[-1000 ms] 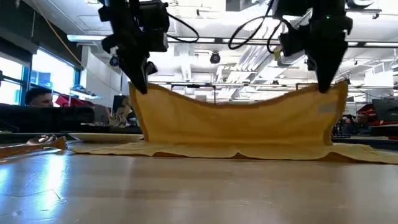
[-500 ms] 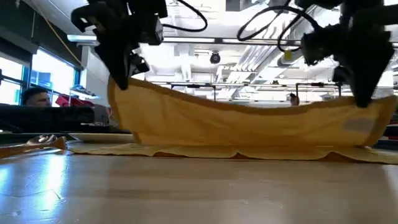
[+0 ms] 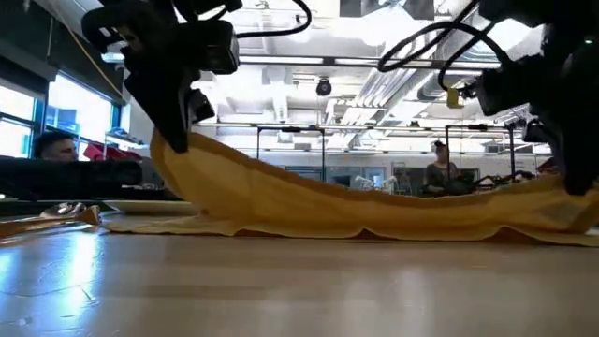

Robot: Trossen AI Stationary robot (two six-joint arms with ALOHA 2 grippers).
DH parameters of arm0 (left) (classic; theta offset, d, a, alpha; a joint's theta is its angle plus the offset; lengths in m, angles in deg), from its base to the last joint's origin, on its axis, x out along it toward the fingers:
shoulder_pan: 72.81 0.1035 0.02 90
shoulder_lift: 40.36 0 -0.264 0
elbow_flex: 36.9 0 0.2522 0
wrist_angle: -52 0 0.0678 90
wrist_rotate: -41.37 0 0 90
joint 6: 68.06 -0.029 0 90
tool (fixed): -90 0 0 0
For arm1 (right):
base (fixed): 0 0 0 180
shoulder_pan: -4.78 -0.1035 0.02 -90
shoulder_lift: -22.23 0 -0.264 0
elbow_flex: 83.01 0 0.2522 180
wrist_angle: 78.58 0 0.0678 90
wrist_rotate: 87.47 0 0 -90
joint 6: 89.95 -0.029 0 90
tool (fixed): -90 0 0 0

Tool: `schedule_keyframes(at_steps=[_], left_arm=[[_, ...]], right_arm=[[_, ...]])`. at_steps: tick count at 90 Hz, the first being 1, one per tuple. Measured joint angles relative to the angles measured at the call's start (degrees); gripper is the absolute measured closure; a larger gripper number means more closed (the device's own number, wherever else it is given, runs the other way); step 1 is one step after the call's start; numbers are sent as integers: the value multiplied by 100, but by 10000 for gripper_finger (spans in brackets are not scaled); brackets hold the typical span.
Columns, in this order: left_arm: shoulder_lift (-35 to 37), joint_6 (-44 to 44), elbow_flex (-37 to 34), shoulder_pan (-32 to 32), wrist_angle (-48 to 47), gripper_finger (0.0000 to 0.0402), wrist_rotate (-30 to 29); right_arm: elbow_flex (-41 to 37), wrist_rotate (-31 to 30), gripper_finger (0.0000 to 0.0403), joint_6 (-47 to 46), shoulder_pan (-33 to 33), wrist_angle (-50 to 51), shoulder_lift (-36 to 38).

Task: Set table place
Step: Fold the yellow table napkin on the table

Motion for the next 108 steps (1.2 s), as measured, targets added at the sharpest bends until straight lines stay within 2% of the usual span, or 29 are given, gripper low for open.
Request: schedule_keyframes(at_steps=[29,48,68,81,100,108], left_arm=[[-167,166,-351,-138,107,401,-223],[-51,287,-211,-285,-52,401,-261],[-76,328,-403,-390,-10,401,-442],[-80,326,-583,-414,224,401,-473],[-80,327,-719,-414,402,402,-574],[-80,322,-721,-411,412,400,-578]], right_arm=[[-191,-16,403,122,-83,-479,-2],[-61,343,403,-20,-163,-536,0],[-61,186,403,-70,-452,-566,-51],[-61,-68,403,-138,-587,-580,-260],[-61,-75,401,-130,-639,-748,-725],[-61,-22,389,-126,-639,-811,-882]])
